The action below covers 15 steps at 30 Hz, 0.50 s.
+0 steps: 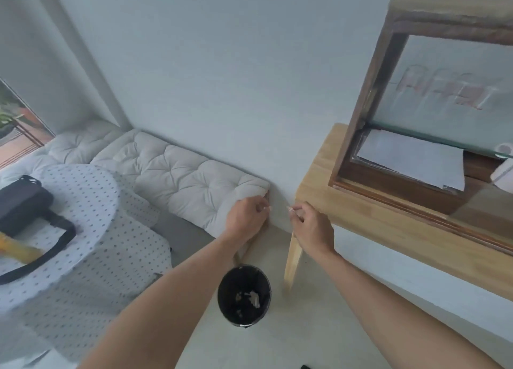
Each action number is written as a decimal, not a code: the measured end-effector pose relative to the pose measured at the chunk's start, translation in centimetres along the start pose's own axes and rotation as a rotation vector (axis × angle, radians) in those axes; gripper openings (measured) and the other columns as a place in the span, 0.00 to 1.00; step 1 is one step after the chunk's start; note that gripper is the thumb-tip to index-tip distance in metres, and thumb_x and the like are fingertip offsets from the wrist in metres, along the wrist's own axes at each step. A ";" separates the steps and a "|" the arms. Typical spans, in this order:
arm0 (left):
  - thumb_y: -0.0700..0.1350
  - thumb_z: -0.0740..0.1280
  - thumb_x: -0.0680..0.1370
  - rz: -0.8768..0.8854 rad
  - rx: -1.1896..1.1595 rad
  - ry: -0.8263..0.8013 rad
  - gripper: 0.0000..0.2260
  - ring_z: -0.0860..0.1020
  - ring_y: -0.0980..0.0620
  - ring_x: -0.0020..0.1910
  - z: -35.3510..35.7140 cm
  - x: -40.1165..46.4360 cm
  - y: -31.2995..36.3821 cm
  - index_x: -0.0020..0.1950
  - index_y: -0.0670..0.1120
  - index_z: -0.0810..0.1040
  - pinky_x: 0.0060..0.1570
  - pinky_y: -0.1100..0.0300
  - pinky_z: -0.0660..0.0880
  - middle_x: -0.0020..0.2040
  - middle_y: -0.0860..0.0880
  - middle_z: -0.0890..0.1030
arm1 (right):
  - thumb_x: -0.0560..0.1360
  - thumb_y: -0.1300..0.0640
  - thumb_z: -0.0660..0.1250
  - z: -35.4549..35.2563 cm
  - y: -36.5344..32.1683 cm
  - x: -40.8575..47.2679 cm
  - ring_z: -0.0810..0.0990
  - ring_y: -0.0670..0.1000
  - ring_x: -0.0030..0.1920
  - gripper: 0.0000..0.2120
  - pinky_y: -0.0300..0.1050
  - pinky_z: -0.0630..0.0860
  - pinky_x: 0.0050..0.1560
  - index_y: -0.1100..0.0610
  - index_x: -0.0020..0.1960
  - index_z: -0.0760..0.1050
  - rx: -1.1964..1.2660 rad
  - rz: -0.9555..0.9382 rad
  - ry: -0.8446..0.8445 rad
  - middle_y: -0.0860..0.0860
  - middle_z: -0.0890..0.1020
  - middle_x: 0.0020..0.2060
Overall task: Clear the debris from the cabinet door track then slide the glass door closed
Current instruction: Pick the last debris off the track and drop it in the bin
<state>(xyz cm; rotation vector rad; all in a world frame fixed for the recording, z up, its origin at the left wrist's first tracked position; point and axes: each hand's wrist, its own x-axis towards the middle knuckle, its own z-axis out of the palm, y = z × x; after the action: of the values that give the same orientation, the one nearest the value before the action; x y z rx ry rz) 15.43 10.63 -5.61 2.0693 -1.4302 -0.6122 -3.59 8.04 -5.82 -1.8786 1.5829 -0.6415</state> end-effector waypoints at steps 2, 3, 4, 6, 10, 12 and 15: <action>0.54 0.70 0.79 -0.055 0.004 0.004 0.06 0.83 0.51 0.45 -0.8 -0.5 -2.2 0.52 0.56 0.86 0.43 0.55 0.79 0.41 0.55 0.85 | 0.85 0.43 0.64 2.0 -0.7 -0.2 0.86 0.60 0.48 0.12 0.55 0.82 0.52 0.48 0.60 0.81 -0.015 -0.009 -0.054 0.53 0.89 0.42; 0.54 0.71 0.78 -0.076 0.003 0.009 0.07 0.83 0.50 0.45 -1.0 -0.8 -3.3 0.53 0.56 0.86 0.45 0.55 0.80 0.41 0.55 0.85 | 0.84 0.43 0.64 3.1 -1.1 -0.3 0.87 0.60 0.48 0.11 0.54 0.82 0.51 0.47 0.59 0.81 -0.022 -0.015 -0.081 0.53 0.89 0.42; 0.54 0.71 0.78 -0.096 0.003 0.014 0.07 0.83 0.50 0.45 -1.2 -1.1 -4.4 0.52 0.55 0.87 0.45 0.55 0.80 0.41 0.55 0.85 | 0.84 0.43 0.65 4.0 -1.3 -0.3 0.87 0.59 0.48 0.11 0.52 0.82 0.48 0.47 0.59 0.82 -0.037 -0.026 -0.103 0.51 0.89 0.42; 0.54 0.71 0.78 -0.139 0.005 0.016 0.06 0.82 0.51 0.43 -1.4 -1.5 -6.2 0.52 0.56 0.86 0.43 0.56 0.79 0.40 0.56 0.84 | 0.83 0.43 0.66 5.9 -1.7 -0.3 0.87 0.58 0.48 0.10 0.48 0.76 0.43 0.47 0.58 0.82 -0.076 -0.050 -0.135 0.48 0.89 0.43; 0.54 0.71 0.78 -0.216 0.007 -0.003 0.05 0.82 0.51 0.44 -1.2 -2.1 -9.2 0.51 0.58 0.86 0.43 0.55 0.78 0.41 0.56 0.84 | 0.81 0.42 0.67 9.1 -1.5 -0.1 0.86 0.55 0.47 0.09 0.45 0.70 0.40 0.44 0.55 0.83 -0.136 -0.046 -0.208 0.37 0.77 0.31; 0.56 0.70 0.78 -0.249 0.007 -0.008 0.06 0.83 0.48 0.45 -0.9 -2.3 -10.5 0.51 0.58 0.86 0.45 0.54 0.80 0.43 0.56 0.85 | 0.80 0.41 0.66 10.6 -1.1 -0.1 0.85 0.54 0.47 0.10 0.45 0.68 0.38 0.44 0.54 0.83 -0.154 -0.038 -0.247 0.38 0.76 0.31; 0.55 0.70 0.78 -0.293 0.037 -0.033 0.09 0.83 0.47 0.47 -0.1 -2.6 -12.4 0.56 0.57 0.85 0.49 0.52 0.81 0.46 0.55 0.85 | 0.80 0.41 0.67 12.4 -0.4 -0.2 0.85 0.53 0.48 0.11 0.43 0.68 0.36 0.44 0.56 0.83 -0.170 -0.028 -0.329 0.37 0.76 0.32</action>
<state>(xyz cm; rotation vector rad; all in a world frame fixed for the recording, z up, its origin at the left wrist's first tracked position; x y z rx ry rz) 23.21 16.63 -13.54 2.3294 -1.1716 -0.7424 5.22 9.87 -14.29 -2.0102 1.4342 -0.1978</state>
